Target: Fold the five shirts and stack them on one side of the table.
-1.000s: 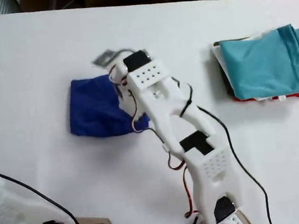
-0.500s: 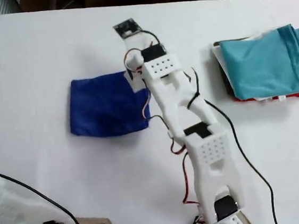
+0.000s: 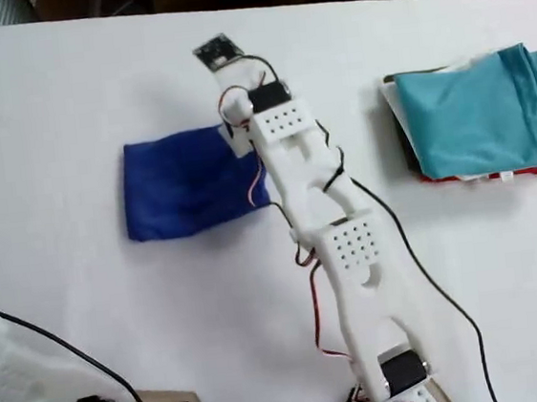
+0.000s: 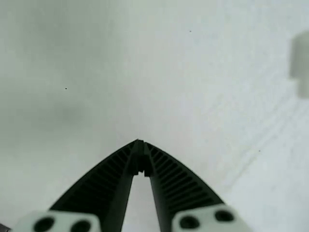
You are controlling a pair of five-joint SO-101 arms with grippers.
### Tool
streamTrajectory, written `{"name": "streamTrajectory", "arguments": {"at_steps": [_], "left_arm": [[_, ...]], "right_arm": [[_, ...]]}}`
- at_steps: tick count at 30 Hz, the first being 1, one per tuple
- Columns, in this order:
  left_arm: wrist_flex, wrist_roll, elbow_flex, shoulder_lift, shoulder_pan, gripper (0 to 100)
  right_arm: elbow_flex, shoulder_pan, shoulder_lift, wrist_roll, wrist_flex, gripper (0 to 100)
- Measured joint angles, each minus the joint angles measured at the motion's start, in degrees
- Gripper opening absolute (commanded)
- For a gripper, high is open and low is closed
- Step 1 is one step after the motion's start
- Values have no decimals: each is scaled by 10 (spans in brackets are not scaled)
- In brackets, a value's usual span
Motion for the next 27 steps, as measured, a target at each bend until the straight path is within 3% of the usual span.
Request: {"name": "streamTrajectory", "arguments": {"at_steps": [8,16,22,27], "left_arm": [[-2,0,0,0,1,27],[-3,0,0,0,2,27],[-3,0,0,0,2,27],[-3,0,0,0,2,27]], "right_arm": [[-125,4,1,5,75,27],[-125,17,27,6,91,193],[-125,-6,28,6,162,284],[-126,-32,33,-63,165,302]]}}
